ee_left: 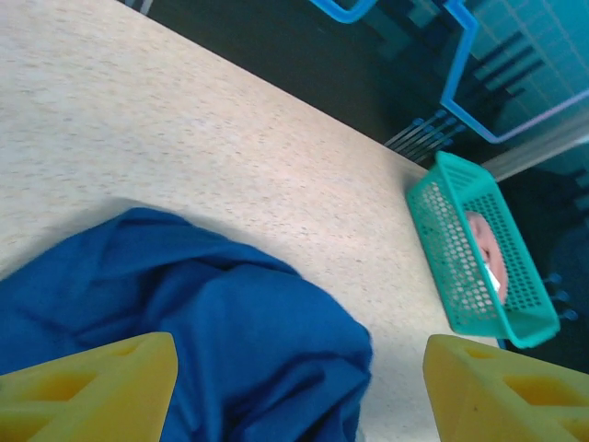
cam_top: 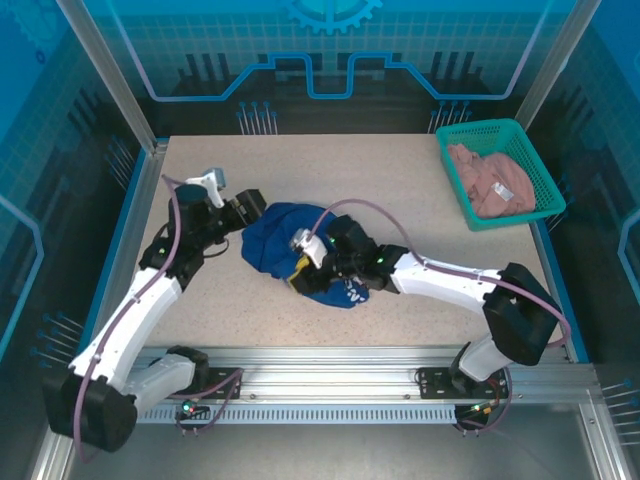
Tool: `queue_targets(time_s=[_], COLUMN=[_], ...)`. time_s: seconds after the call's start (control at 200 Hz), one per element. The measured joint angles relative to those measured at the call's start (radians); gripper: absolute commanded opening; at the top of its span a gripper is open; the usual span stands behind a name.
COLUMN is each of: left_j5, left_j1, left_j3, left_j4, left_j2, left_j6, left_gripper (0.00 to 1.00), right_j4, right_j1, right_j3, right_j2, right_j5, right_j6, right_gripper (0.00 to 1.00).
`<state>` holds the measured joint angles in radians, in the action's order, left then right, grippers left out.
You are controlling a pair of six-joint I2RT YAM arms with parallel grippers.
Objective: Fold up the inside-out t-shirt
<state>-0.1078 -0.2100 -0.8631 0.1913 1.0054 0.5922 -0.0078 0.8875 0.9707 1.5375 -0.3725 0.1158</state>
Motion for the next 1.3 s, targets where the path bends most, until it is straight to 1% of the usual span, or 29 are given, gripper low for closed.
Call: queue_targets(time_s=[0.05, 0.11, 0.21, 0.225, 0.31, 0.39, 0.5, 0.585, 0.655, 0.685, 0.755, 0.81, 0.845, 0.895, 1.03, 1.08, 1.301], left_j5=[0.005, 0.01, 0.018, 0.02, 0.045, 0.078, 0.117, 0.137, 0.148, 0.151, 0.156, 0.157, 0.157, 0.158, 0.174, 0.183, 0.198], left_j1=[-0.012, -0.05, -0.158, -0.188, -0.297, -0.388, -0.454, -0.47, -0.473, -0.473, -0.474, -0.474, -0.474, -0.474, -0.474, -0.474, -0.474], left_j3=[0.016, 0.034, 0.066, 0.072, 0.079, 0.079, 0.079, 0.079, 0.088, 0.095, 0.115, 0.127, 0.133, 0.138, 0.15, 0.155, 0.166], left_j4=[0.02, 0.034, 0.057, 0.063, 0.072, 0.082, 0.104, 0.123, 0.129, 0.13, 0.133, 0.14, 0.147, 0.154, 0.166, 0.164, 0.166], left_j2=[-0.018, -0.018, 0.0, 0.009, 0.047, 0.099, 0.167, 0.213, 0.234, 0.235, 0.235, 0.238, 0.243, 0.251, 0.256, 0.251, 0.222], left_j6=[-0.006, -0.019, -0.048, -0.056, -0.101, -0.156, -0.207, -0.226, -0.229, -0.229, -0.229, -0.229, -0.229, -0.229, -0.229, -0.229, -0.229], left_gripper=[0.73, 0.74, 0.74, 0.75, 0.75, 0.75, 0.76, 0.76, 0.77, 0.77, 0.77, 0.77, 0.77, 0.77, 0.78, 0.78, 0.79], right_j4=[-0.013, -0.01, 0.021, 0.028, 0.046, 0.02, -0.047, -0.071, -0.071, -0.067, -0.063, -0.061, -0.06, -0.059, -0.059, -0.059, -0.038], right_j1=[0.003, -0.023, -0.121, -0.142, -0.237, -0.299, -0.328, -0.339, -0.352, -0.359, -0.367, -0.37, -0.371, -0.371, -0.371, -0.371, -0.371], right_j3=[-0.006, -0.027, -0.095, -0.109, -0.16, -0.168, -0.146, -0.117, -0.092, -0.085, -0.066, -0.042, -0.025, 0.0, 0.06, 0.072, 0.119], right_j2=[-0.012, -0.055, -0.163, -0.181, -0.233, -0.225, -0.164, -0.079, -0.004, 0.026, 0.075, 0.108, 0.122, 0.132, 0.124, 0.114, 0.09], right_j5=[-0.008, -0.018, -0.043, -0.046, -0.038, 0.02, 0.097, 0.112, 0.107, 0.1, 0.082, 0.067, 0.056, 0.043, 0.013, -0.004, -0.098], right_j6=[-0.004, -0.002, 0.026, 0.035, 0.081, 0.134, 0.184, 0.227, 0.262, 0.275, 0.296, 0.305, 0.313, 0.325, 0.328, 0.328, 0.385], right_gripper=[0.46, 0.47, 0.5, 0.5, 0.5, 0.51, 0.51, 0.51, 0.46, 0.42, 0.26, 0.18, 0.15, 0.12, 0.02, 0.0, 0.0])
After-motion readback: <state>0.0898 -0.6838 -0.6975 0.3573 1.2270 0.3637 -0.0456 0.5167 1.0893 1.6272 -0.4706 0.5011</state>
